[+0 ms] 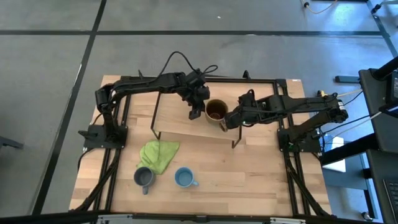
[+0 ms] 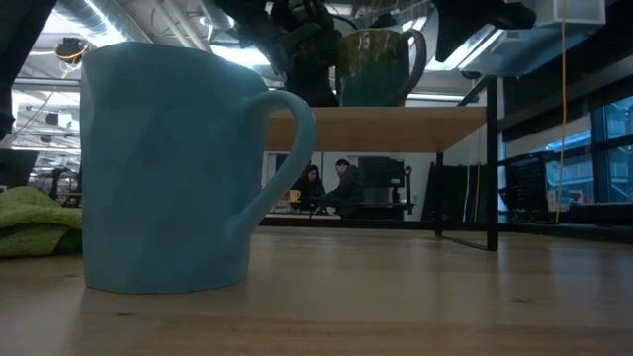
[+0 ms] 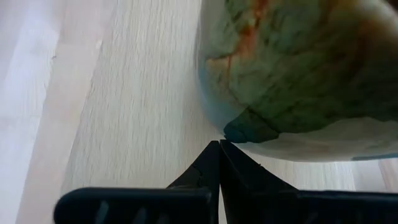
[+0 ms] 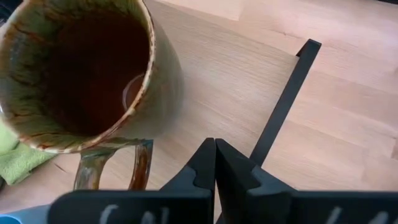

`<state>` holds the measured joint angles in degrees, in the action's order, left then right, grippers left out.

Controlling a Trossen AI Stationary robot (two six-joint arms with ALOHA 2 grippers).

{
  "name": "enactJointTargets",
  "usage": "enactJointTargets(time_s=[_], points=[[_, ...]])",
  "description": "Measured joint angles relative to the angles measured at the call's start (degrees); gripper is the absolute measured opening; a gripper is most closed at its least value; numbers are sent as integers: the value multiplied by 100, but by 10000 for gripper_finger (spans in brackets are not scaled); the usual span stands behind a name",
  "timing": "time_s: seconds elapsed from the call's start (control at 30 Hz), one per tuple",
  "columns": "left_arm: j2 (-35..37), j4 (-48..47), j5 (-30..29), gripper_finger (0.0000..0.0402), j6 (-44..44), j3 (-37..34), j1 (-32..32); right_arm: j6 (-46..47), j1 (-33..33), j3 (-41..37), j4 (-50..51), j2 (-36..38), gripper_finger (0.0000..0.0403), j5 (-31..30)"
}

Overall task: Stack small to large cups/mugs on shelf
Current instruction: Put the brown mug on the shelf

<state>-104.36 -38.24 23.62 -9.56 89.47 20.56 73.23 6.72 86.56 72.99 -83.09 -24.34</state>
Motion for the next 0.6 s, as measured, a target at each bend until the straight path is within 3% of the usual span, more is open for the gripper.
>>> enactJointTargets(time_s=[0.6], points=[[-151,46,264,0,20,-2,-42,84,50,0,-253,-11,10,306]])
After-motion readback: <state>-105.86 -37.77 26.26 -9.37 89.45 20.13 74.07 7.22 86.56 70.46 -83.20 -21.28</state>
